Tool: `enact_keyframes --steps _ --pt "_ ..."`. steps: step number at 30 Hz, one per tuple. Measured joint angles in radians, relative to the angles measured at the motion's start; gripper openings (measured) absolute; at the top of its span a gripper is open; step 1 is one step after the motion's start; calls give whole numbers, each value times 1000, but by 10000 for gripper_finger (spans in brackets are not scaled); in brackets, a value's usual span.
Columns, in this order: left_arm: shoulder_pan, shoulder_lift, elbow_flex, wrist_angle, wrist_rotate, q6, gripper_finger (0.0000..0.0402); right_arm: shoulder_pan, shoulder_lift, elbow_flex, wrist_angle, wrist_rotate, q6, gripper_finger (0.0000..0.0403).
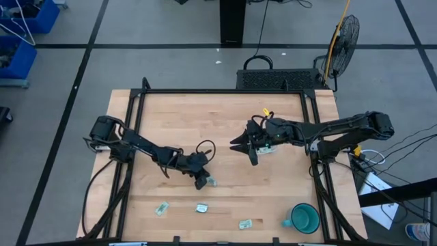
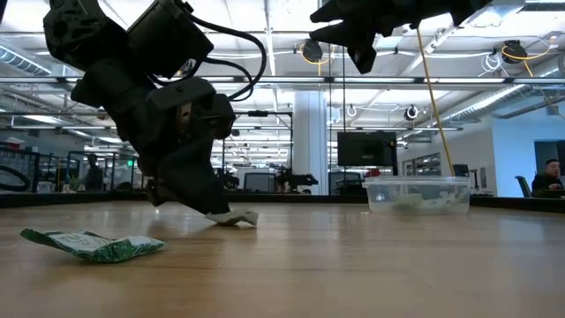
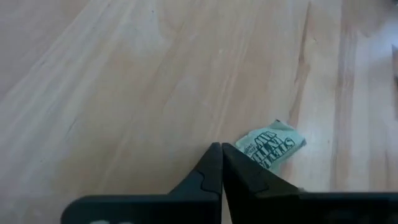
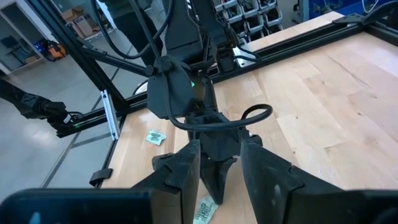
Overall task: Pick and place Stevia / Truvia into bins
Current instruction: Put the green stevia packet into the transparent bin
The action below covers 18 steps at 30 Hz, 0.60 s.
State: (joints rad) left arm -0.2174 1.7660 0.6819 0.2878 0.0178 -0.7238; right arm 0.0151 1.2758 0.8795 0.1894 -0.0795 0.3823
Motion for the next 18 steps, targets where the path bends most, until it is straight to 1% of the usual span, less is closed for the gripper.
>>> enact_keyframes --steps 3,7,10,13,15,18 --pt "7 1 14 -1 13 -12 5 8 9 0 -20 0 39 111" --pt "20 2 60 4 18 -17 4 27 49 -1 -119 -1 108 120" --pt "34 2 102 3 11 5 3 35 94 -1 -184 -2 249 127" --pt "43 0 148 -2 10 45 2 35 142 -1 -208 -4 404 129" --pt "49 0 177 -24 12 78 2 35 169 -1 -209 -31 432 129" --pt "57 0 208 -55 10 120 2 35 206 -1 -210 -56 418 129"
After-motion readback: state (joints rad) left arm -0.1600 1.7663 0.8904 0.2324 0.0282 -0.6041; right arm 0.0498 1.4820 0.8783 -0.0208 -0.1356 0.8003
